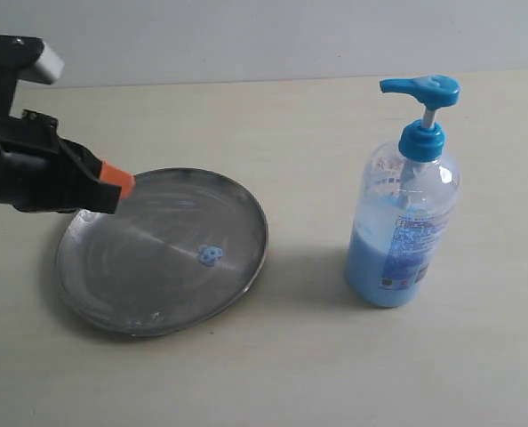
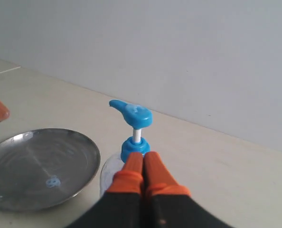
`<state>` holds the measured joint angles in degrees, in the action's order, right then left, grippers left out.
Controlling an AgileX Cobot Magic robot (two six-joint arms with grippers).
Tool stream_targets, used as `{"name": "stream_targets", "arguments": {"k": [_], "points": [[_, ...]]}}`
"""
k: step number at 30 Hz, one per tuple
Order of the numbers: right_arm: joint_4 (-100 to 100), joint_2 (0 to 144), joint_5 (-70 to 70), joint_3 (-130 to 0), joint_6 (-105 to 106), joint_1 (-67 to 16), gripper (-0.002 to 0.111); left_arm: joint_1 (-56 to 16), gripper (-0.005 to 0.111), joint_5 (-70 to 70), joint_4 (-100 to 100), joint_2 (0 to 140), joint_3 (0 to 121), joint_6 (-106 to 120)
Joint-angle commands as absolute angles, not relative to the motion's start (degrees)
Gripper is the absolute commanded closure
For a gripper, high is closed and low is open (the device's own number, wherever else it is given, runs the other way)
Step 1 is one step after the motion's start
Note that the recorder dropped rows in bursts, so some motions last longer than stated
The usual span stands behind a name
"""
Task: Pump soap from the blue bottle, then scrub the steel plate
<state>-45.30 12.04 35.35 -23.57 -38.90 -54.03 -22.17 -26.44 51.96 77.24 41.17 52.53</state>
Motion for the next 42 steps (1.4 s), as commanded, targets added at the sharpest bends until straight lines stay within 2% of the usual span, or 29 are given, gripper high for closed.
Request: {"name": "stream_targets", "arguments": {"k": [1, 9, 20, 42], "points": [[-47.5, 11.8, 35.6, -22.5, -42.1, -53.9, 0.108, -26.0, 0.107, -30.8, 51.3, 80.4, 44.0, 52.9], [-46.5, 13.5, 35.3, -22.0, -42.0, -53.9, 0.108, -30.7, 0.107, -34.5, 48.9, 86.5, 50.6, 48.8], [-46.4, 15.6, 35.3, -22.0, -42.0, -53.9, 0.108, -31.4, 0.107, -42.5, 31.6, 95.7, 61.9, 27.0], [-48.2, 15.6, 31.7, -21.0, -42.0, -53.9, 0.108, -31.4, 0.107, -39.2, 27.2, 111.1, 66.2, 23.8]]}}
